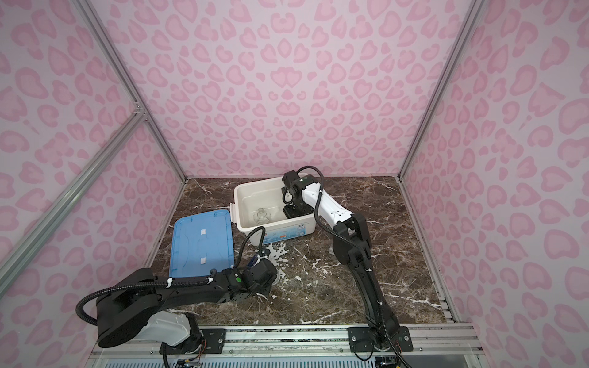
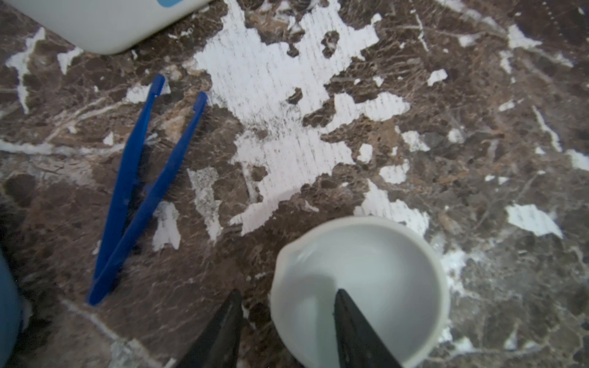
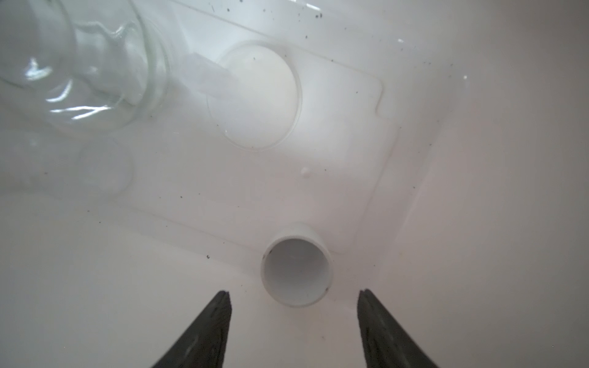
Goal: Organize the chemistry lab equipment
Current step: 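Open the right gripper to drop the cup while the left lowers onto the crucible, then close the left gripper on the white crucible rim and lift it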
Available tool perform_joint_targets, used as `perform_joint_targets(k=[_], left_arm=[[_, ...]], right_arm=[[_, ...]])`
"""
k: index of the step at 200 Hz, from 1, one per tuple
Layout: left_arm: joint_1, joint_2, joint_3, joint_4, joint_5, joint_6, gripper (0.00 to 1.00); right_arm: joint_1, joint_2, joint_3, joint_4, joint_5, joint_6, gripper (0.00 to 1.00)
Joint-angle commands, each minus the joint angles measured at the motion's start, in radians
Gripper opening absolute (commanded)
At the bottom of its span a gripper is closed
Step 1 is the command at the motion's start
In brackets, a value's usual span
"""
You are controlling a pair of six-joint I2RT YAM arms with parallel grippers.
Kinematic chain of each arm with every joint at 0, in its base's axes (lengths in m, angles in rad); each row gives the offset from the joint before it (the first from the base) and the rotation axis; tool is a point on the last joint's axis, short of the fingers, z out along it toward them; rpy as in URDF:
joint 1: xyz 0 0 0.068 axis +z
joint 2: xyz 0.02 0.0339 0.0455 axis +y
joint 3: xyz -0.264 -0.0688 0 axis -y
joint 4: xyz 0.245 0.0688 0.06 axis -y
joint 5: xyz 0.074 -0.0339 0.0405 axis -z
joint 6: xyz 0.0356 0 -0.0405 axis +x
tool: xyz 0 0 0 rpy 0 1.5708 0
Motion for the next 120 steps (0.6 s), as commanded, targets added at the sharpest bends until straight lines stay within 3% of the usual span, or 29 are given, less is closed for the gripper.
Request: perform_joint_targets(k=[1, 63, 93, 120], left_arm=[[-0.001, 0.006, 0.012, 0.021, 0.001, 0.0, 0.45], [0.0, 0.008, 0.042, 0.022, 0.001, 0.013, 0.45], [-0.001, 0.032, 0.073, 0.004, -0.001, 0.021, 0.33], [-0.001, 0.069, 0.094, -0.017, -0.001, 0.017, 0.31]], right_arm=[[0.001, -0.018, -0.017, 0.031, -0.002, 0.004, 0.66], [0.0, -0.054, -0.059, 0.051, 0.0, 0.009, 0.66], [0.0, -0.085, -0.071, 0.061, 0.002, 0.012, 0.66], [0.001, -0.107, -0.086, 0.069, 0.005, 0.01, 0.66]])
